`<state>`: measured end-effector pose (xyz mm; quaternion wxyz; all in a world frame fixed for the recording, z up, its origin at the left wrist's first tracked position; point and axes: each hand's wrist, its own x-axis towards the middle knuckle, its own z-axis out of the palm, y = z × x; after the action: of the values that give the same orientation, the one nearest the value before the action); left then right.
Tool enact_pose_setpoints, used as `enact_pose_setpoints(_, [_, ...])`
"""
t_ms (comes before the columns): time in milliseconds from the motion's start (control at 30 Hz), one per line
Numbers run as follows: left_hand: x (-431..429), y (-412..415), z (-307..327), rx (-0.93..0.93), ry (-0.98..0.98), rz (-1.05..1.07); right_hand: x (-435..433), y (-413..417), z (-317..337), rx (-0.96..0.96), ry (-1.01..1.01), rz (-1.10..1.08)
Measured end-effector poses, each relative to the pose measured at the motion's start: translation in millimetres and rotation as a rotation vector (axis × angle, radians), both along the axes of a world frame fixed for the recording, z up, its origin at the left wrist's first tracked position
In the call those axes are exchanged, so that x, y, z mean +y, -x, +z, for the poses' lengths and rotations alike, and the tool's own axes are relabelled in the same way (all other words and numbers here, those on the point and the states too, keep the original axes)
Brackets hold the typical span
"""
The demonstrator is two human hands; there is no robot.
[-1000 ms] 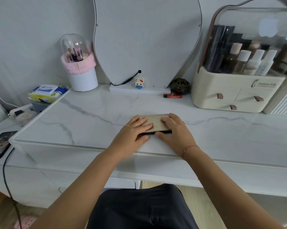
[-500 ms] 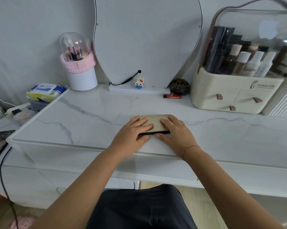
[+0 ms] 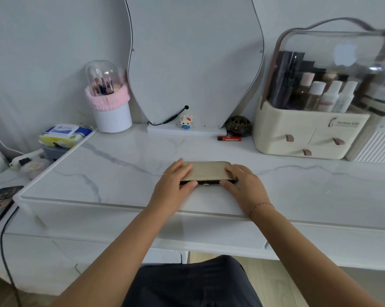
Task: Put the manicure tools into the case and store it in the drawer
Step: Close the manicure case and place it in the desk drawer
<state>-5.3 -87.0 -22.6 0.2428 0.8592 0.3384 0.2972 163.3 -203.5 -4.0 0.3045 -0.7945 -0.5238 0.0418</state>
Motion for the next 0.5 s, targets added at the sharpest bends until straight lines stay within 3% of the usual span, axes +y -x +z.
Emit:
enact_pose_setpoints(300, [-5.0, -0.8, 1.5, -0.049, -0.062, 0.035, -2.5, -0.3, -1.7, 0.020, -0.094, -0.019])
enact_pose_setpoints(433, [-8.0, -0.8, -0.4, -0.055, -0.140, -0.024, -2.6, 2.7, -10.5, -0.267, -0.213, 0.091])
enact_pose_setpoints(500, [-9.1, 0.4, -3.0, -0.037, -0.199, -0.067, -3.5, 5.2, -11.8, -0.297, -0.236, 0.159])
